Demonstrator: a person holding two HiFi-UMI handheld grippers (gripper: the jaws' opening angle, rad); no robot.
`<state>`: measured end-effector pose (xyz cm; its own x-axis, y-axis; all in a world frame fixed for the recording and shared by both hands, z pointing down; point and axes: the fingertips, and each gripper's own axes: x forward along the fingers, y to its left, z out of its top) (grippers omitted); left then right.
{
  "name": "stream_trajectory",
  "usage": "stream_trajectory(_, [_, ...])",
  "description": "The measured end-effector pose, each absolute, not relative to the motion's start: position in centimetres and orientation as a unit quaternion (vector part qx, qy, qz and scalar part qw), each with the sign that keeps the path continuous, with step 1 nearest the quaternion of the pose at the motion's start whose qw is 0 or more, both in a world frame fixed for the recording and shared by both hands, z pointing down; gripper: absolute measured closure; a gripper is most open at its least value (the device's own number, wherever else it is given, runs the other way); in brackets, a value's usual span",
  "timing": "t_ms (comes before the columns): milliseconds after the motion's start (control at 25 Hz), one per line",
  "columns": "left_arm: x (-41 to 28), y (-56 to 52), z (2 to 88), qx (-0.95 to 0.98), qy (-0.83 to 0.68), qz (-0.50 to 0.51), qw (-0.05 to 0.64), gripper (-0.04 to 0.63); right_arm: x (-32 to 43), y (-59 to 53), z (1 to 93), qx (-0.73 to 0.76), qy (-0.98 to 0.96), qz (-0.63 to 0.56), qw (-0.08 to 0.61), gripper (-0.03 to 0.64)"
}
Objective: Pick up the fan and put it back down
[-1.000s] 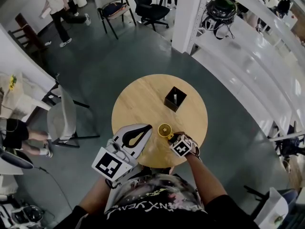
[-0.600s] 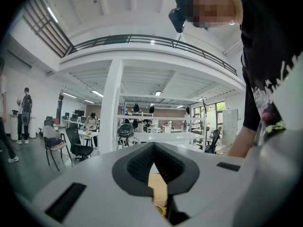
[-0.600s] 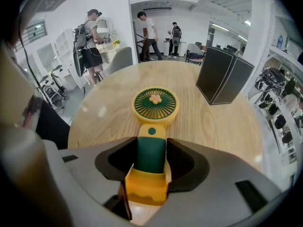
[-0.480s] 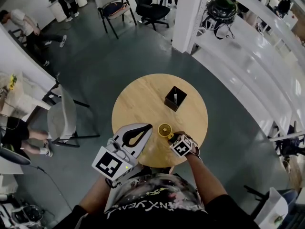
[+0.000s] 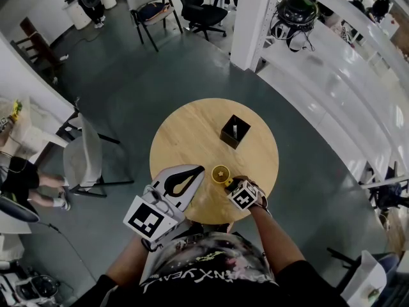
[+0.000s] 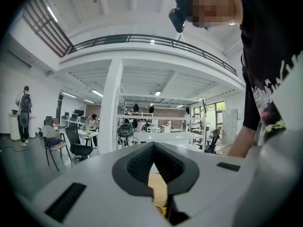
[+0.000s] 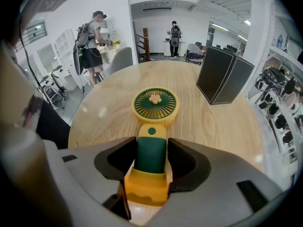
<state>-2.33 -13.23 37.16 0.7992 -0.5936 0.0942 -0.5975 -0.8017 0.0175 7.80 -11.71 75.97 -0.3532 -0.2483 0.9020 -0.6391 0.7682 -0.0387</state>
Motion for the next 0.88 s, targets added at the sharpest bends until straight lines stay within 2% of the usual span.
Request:
stream_trajectory(160, [-2.5,-13.2,37.7,0.946,-0.319,0.049,0.032,0.578,7.5,-11.4,75.9,0.268,-0.804,0.200,0.492,0.370])
stream_trajectory(360, [-2.5,-13.3,38.0,0.946,-0.319,0.050,0.031,0.578,6.5,-9.9,76.2,0.235,-0.810,0.199,0.499,0.226])
stream_trajectory(600, [-2.4,-13.1,37.8,0.947,-0.315,0.050,0.027,0.578,5.7,-8.7,76.5,0.212,-0.814,0.194,0.504,0.109])
stream_trajectory(680, [-2.3,-13.1,37.5,0.947,-0.316,0.046,0.029,0.578,5.4,-8.4,76.5,0.207,-0.816,0.192,0.505,0.078])
stream_trajectory(880, [-2.5,-12.9,37.7,0.947,-0.316,0.047,0.029,0.578,5.2,-7.7,76.7,0.204,-0.815,0.178,0.513,0.048])
